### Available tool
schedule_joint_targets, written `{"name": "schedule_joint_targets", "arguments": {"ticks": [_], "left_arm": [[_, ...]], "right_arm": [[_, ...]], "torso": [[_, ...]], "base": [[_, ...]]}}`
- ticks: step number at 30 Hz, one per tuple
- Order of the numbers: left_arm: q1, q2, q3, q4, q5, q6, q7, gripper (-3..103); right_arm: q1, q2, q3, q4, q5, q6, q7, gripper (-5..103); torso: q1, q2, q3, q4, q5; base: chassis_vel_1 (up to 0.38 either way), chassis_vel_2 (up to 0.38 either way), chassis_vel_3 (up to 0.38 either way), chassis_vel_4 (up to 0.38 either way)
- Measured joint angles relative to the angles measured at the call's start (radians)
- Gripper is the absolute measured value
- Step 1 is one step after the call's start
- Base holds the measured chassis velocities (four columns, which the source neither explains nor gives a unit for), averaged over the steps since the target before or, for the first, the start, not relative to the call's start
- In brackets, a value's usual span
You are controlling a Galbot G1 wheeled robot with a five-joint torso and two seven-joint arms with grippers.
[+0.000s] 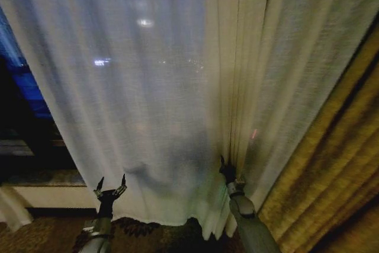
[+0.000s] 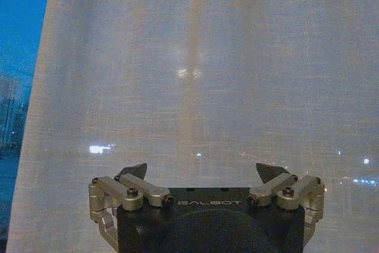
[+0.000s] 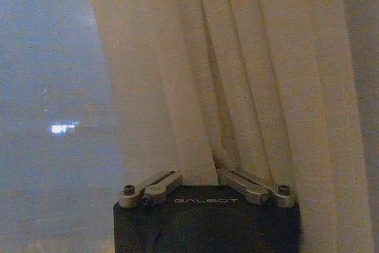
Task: Open the curtains by pulling them apart, changing their state from closed to fully open.
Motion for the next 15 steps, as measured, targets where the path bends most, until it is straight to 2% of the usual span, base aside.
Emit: {"name": "schedule_joint_targets", "arguments": {"ticks": [5,9,15], "left_arm": [[0.000,0.000,0.000,0.000,0.000,0.000,0.000,100],[0.000,0.000,0.000,0.000,0.000,0.000,0.000,100],[0.000,0.000,0.000,0.000,0.000,0.000,0.002,100]], "right_arm": [[0.002,0.001,0.002,-0.004,0.010,0.016,0.001,0],[0.005,0.003,0.005,-0.005,0.011,0.024,0.000,0],[0.006,0.004,0.004,-0.011,-0.011,0.028,0.000,0]], "torso": [[0.000,0.000,0.000,0.0000,-0.0004],[0.000,0.000,0.000,-0.0004,-0.0001],[0.000,0.000,0.000,0.0000,0.0002]], "base": [[-0.356,-0.359,0.350,0.347],[-0.255,-0.221,0.237,0.210],[-0.055,-0.089,0.060,0.046]]}}
